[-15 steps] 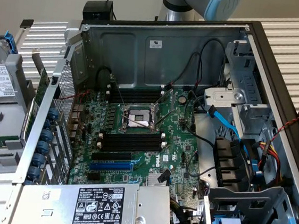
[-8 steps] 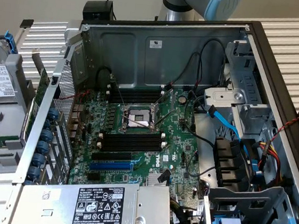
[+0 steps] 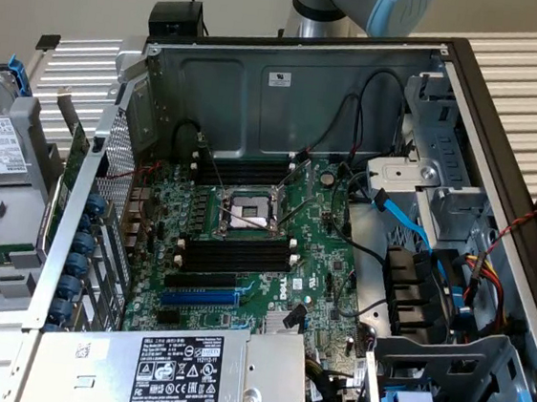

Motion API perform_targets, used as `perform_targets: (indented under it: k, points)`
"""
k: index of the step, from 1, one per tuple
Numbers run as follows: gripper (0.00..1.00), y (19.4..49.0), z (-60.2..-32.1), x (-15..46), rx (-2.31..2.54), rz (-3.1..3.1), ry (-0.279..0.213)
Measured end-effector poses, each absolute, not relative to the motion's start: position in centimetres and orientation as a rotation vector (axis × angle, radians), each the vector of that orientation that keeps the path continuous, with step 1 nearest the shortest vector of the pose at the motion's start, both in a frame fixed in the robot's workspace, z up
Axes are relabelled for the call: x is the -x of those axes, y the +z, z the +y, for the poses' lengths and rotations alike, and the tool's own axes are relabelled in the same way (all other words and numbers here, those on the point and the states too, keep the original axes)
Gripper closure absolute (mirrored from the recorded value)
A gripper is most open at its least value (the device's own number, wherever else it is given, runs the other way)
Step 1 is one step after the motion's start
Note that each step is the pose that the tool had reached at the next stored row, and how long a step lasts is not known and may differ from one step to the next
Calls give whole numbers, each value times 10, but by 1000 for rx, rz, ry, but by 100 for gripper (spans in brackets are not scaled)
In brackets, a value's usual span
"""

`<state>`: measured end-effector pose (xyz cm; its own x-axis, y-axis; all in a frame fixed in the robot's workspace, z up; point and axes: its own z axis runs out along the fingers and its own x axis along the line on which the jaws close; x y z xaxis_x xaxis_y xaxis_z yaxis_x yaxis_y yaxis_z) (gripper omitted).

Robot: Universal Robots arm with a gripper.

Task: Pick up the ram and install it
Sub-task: 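Pick up the ram and move it above insertion slot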

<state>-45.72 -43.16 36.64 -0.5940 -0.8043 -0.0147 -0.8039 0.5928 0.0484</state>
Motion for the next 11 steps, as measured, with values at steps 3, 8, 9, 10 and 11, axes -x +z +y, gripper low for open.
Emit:
perform_targets:
  k: [3,8,9,10,11]
  points:
    - [89,366,-432,457,-1487,-2755,-78]
    - [89,365,-432,457,-1609,-2683,-77]
    - [89,365,-432,457,-1633,-2668,-77]
    - [89,365,-432,457,-1657,-2653,-76]
    - [89,365,-432,457,-1681,-2637,-76]
